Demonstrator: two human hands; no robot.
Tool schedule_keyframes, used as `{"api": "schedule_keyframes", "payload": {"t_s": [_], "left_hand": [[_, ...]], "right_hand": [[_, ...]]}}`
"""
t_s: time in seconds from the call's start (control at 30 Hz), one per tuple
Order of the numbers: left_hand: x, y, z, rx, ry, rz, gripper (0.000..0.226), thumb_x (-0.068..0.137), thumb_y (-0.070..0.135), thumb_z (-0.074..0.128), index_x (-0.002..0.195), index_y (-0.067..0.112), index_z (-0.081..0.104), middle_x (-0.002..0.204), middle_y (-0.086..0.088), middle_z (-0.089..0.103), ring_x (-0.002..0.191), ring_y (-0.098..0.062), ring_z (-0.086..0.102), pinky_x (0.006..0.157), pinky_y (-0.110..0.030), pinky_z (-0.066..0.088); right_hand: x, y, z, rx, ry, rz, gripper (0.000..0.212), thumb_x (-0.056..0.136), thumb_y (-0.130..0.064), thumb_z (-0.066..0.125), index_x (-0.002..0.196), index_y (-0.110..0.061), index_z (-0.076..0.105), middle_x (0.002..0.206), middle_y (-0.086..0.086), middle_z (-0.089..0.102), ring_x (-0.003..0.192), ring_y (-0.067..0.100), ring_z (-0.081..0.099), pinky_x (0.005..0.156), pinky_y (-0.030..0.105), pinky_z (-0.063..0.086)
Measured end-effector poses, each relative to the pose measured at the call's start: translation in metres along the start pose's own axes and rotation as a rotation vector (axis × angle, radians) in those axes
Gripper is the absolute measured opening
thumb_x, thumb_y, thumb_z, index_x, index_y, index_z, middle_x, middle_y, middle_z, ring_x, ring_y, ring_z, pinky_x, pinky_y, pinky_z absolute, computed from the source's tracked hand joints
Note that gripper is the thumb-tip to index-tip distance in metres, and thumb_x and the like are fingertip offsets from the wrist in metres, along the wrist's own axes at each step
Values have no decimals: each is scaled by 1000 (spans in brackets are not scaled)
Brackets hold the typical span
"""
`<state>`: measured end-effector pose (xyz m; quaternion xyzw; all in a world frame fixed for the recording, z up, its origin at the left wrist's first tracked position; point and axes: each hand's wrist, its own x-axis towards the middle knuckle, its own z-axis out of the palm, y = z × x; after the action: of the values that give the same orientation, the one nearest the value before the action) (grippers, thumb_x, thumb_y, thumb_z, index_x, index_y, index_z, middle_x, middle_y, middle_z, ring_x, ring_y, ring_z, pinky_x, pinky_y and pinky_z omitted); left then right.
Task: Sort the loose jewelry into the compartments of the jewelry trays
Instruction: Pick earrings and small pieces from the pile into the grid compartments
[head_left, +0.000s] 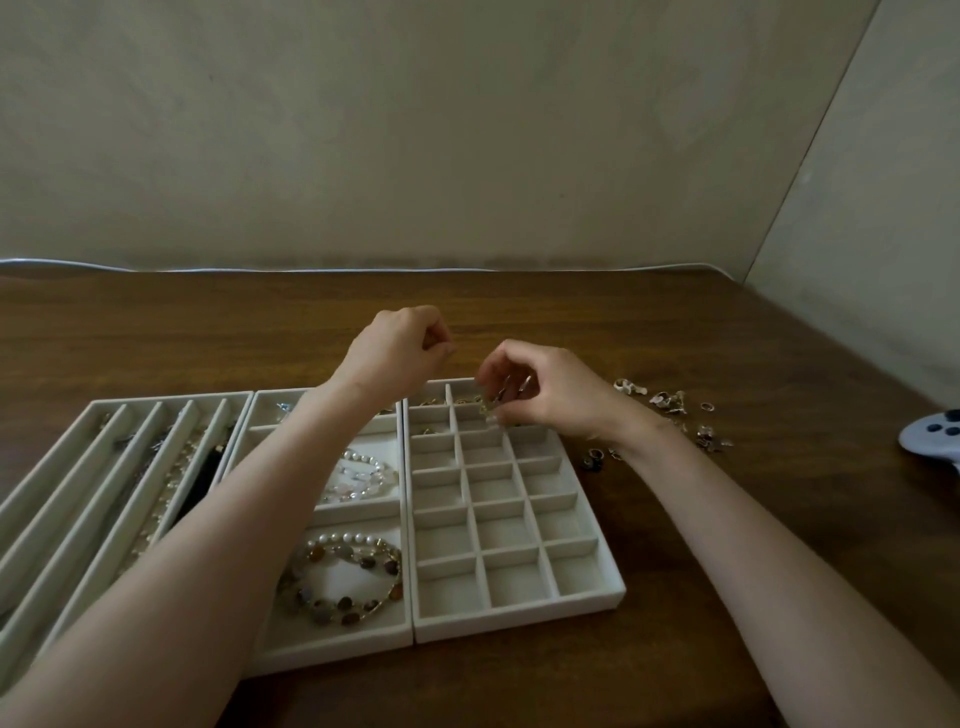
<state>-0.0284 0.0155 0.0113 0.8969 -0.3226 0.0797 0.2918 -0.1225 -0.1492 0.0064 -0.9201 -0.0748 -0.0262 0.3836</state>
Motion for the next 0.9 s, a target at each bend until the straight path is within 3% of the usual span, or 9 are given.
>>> {"api": "schedule_keyframes", "payload": {"t_s": [0.2, 0.3, 0.43, 0.6, 0.77, 0.9], "left_hand": [[1, -2, 3, 12, 33, -2, 6, 89, 21, 58, 88, 17, 62, 84, 0, 66, 80, -18, 60, 70, -32, 47], [1, -1, 3, 16, 20, -2, 9, 90, 22, 56, 91, 15, 62, 84, 0, 66, 77, -16, 59, 65, -28, 43], [0, 2, 3, 13, -26, 7, 10, 92, 22, 55, 88, 15, 60, 81, 1, 63, 66, -10, 54, 59, -20, 39], [-1, 4, 2, 2, -93, 1, 15, 91, 26, 55, 87, 13, 61, 76, 0, 63, 60, -9, 53, 54, -18, 40], [-2, 5, 1, 7, -90, 4, 16, 91, 27, 56, 85, 13, 60, 77, -3, 65, 60, -10, 52, 53, -18, 38], [-3, 5, 1, 0, -94, 2, 15, 91, 26, 55, 85, 13, 60, 79, -4, 65, 60, -10, 52, 52, -18, 38]], "right_hand": [[2, 1, 8, -66, 4, -21, 34, 78, -13, 73, 107, -23, 60, 100, -5, 63, 90, 9, 60, 77, 23, 52], [2, 2, 2, -106, 54, -26, 31, 81, -14, 70, 109, -22, 61, 103, -8, 60, 89, 5, 58, 70, 18, 49], [2, 19, -16, -294, 226, 73, 22, 86, -12, 64, 104, -24, 64, 107, -7, 58, 96, 5, 55, 86, 26, 50], [-1, 38, -29, -408, 90, 288, 33, 86, -11, 63, 115, -27, 62, 119, -3, 52, 111, 12, 51, 97, 34, 45], [2, 38, -28, -376, 85, 320, 32, 84, -13, 66, 113, -25, 63, 119, -2, 51, 112, 14, 50, 99, 38, 45], [3, 40, -26, -366, 142, 304, 21, 86, -13, 64, 105, -22, 66, 115, 0, 54, 110, 15, 52, 95, 32, 45]]}}
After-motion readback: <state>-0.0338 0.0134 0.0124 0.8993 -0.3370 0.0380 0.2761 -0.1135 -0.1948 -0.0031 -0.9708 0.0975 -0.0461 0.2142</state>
